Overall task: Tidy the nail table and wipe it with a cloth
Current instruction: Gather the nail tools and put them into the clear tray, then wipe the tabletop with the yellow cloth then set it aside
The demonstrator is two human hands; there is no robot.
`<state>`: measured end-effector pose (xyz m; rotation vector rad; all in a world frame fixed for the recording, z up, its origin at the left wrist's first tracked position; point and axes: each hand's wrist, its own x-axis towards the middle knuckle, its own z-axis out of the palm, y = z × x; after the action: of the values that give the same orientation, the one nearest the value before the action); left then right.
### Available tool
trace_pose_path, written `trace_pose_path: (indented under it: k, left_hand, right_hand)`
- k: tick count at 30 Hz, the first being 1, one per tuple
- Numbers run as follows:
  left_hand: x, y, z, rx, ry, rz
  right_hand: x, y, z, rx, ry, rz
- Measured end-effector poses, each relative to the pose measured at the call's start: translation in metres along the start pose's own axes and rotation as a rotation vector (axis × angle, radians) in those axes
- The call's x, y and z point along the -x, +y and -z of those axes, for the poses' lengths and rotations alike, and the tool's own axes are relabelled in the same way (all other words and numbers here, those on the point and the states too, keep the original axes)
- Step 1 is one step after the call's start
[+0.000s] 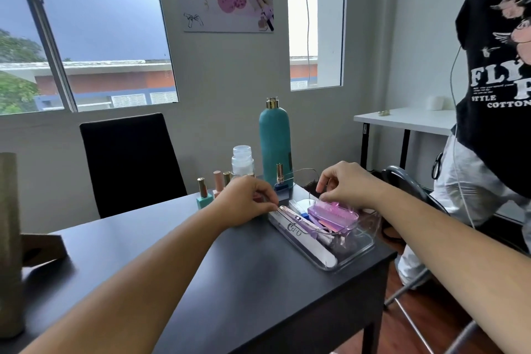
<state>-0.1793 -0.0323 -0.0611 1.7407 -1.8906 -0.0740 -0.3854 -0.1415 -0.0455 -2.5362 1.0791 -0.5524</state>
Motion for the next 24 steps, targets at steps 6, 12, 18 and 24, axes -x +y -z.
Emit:
trace_pose_path:
  k: [6, 12, 18, 24]
  left_hand:
    - [0.041, 0.007, 0.041, -0.038, 0.174, -0.001]
    - [0.126, -0.019, 0.099, -0.019, 0.281, 0.1]
    - [0.243, -0.069, 0.154, -0.111, 0.421, 0.316]
    - [0.344, -0.121, 0.19, -0.145, 0.567, 0.555]
  right_hand:
    - [0.004, -0.044, 0.006, -0.081, 0.083, 0.13]
    - [-0.003, -0.142, -0.047, -0.242, 0.114, 0.376]
    - [-0.021, -0.226, -0.124, -0.399, -0.044, 0.452]
    - [-0.035, -0.287, -0.198, -0.434, -0.118, 0.495]
